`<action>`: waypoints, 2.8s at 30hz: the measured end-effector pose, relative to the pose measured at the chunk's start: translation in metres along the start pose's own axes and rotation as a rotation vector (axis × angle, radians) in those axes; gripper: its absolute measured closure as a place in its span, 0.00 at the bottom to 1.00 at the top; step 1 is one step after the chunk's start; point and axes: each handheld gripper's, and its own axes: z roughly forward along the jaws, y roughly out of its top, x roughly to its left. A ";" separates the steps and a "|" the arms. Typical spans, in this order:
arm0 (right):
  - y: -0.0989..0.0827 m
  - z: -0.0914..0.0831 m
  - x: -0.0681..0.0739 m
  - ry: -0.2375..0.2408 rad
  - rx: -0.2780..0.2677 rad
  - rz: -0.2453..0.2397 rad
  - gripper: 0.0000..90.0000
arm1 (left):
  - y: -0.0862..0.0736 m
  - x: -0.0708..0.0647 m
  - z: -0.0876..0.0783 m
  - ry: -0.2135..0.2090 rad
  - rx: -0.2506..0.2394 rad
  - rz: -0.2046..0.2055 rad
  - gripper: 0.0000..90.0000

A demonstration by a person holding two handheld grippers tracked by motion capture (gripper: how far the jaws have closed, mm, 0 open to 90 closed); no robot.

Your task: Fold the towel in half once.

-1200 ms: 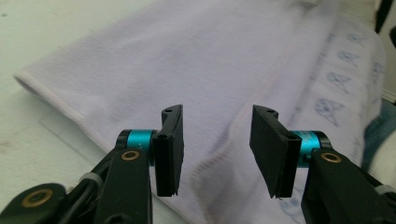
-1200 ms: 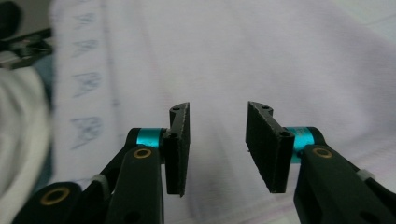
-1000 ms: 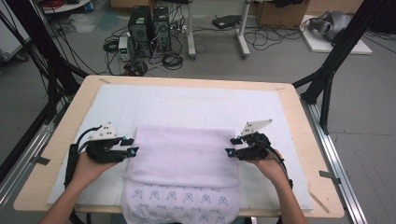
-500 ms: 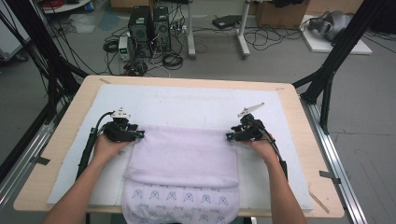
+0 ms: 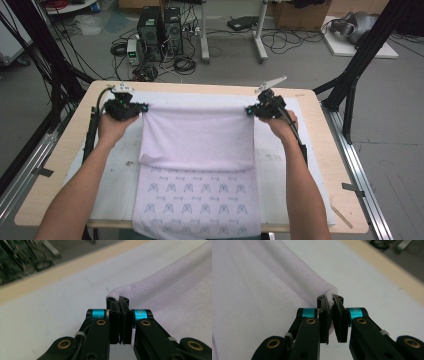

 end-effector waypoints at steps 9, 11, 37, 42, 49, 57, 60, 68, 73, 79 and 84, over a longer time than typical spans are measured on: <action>0.037 -0.014 -0.021 -0.076 -0.024 0.066 0.64 | 0.040 0.009 0.003 0.126 0.018 0.031 0.61; 0.025 -0.009 -0.017 -0.064 -0.020 0.056 0.62 | 0.024 0.009 0.005 0.098 0.019 0.031 0.60; -0.084 0.015 0.060 0.224 0.006 0.044 0.55 | -0.102 -0.044 -0.015 -0.252 0.089 0.024 0.46; -0.097 0.016 0.064 0.245 0.025 0.055 0.56 | -0.112 -0.049 -0.018 -0.290 0.119 0.035 0.51; -0.104 0.017 0.069 0.263 0.038 0.045 0.77 | -0.119 -0.051 -0.017 -0.297 0.136 0.065 0.74; -0.100 0.005 0.079 0.309 0.010 -0.013 0.95 | -0.120 -0.059 -0.029 -0.303 0.102 0.120 0.96; -0.099 -0.004 0.085 0.318 -0.003 -0.041 0.95 | -0.122 -0.060 -0.040 -0.311 0.092 0.129 0.96; -0.097 -0.025 0.093 0.331 -0.037 -0.074 0.84 | -0.125 -0.067 -0.063 -0.293 0.075 0.143 0.66; -0.097 -0.021 0.086 0.299 -0.051 -0.020 0.78 | -0.123 -0.068 -0.057 -0.318 0.075 0.140 0.69; -0.094 -0.020 0.079 0.268 -0.094 0.018 0.74 | -0.125 -0.072 -0.043 -0.334 0.132 0.157 0.75; -0.098 -0.006 0.075 0.252 -0.041 0.046 0.71 | -0.128 -0.076 -0.036 -0.346 0.184 0.177 0.76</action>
